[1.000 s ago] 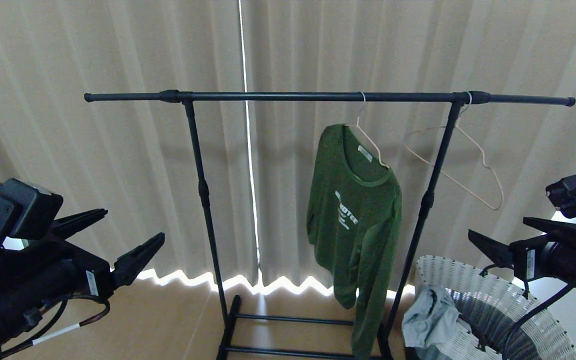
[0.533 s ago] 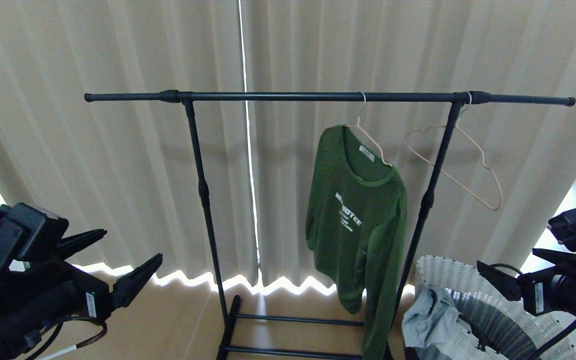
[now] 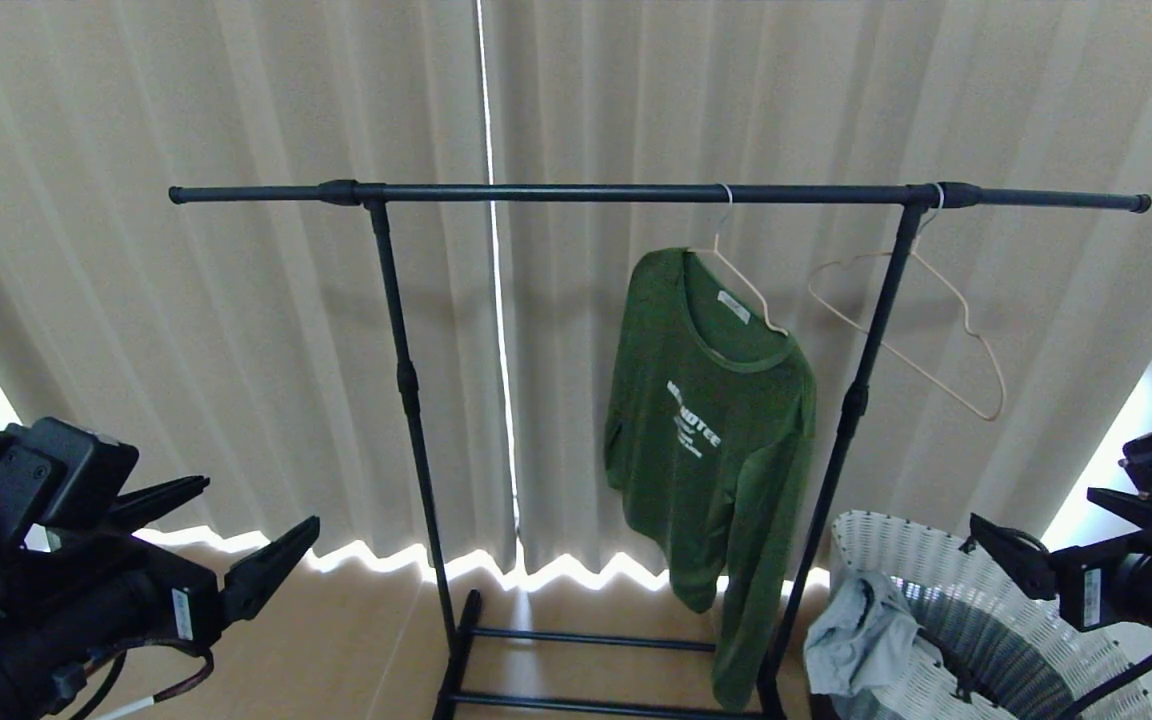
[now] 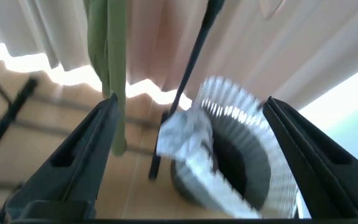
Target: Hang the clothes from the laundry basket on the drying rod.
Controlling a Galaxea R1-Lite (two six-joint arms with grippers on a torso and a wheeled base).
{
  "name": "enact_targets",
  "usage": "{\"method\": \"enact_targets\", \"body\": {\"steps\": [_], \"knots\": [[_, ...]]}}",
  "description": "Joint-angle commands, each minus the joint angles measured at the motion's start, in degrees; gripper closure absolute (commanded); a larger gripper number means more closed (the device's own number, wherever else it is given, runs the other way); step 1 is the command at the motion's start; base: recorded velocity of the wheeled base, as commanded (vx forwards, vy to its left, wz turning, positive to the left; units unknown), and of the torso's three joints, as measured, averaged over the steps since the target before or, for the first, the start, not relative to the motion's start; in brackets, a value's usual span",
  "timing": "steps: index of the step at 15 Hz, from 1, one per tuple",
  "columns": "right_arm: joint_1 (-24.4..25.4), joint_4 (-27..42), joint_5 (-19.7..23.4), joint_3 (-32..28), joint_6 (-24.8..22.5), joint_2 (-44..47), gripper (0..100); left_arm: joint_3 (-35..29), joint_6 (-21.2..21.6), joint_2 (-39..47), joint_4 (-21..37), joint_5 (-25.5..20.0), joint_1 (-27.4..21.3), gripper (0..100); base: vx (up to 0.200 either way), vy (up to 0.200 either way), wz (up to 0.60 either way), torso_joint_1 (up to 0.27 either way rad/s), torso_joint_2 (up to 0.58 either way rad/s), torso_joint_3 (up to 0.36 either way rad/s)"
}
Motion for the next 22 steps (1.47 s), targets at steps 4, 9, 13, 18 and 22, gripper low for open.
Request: {"method": "enact_targets", "body": {"steps": [4, 9, 13, 18, 22], "knots": [[-0.02, -7.05, -0.13, 7.3, -0.07, 1.31, 0, 0.12, -0.12, -0.46, -0.11, 0.07, 0.01, 0, 0.0, 0.0, 0.0, 0.0, 0.0, 0.0], [-2.13, -6.96, -0.04, 7.83, 0.01, 2.37, 0, 1.35, 0.06, -3.54, -0.02, -0.02, 0.54, 0, 0.0, 0.0, 0.0, 0.0, 0.0, 0.0], [-2.13, -6.96, -0.04, 8.09, 0.01, 3.16, 0, 1.96, 0.32, -4.06, -0.02, -0.02, 0.54, 0, 0.0, 0.0, 0.0, 0.0, 0.0, 0.0], [-2.13, -6.96, -0.04, 8.71, -0.07, 3.07, 0, 2.14, 0.41, -4.06, -0.02, -0.11, 0.54, 0, 0.0, 0.0, 0.0, 0.0, 0.0, 0.0], [-2.13, -6.96, -0.13, 8.97, -0.16, 3.07, 0, 2.14, 0.41, -4.24, -0.02, -0.11, 0.45, 0, 0.0, 0.0, 0.0, 0.0, 0.0, 0.0]]}}
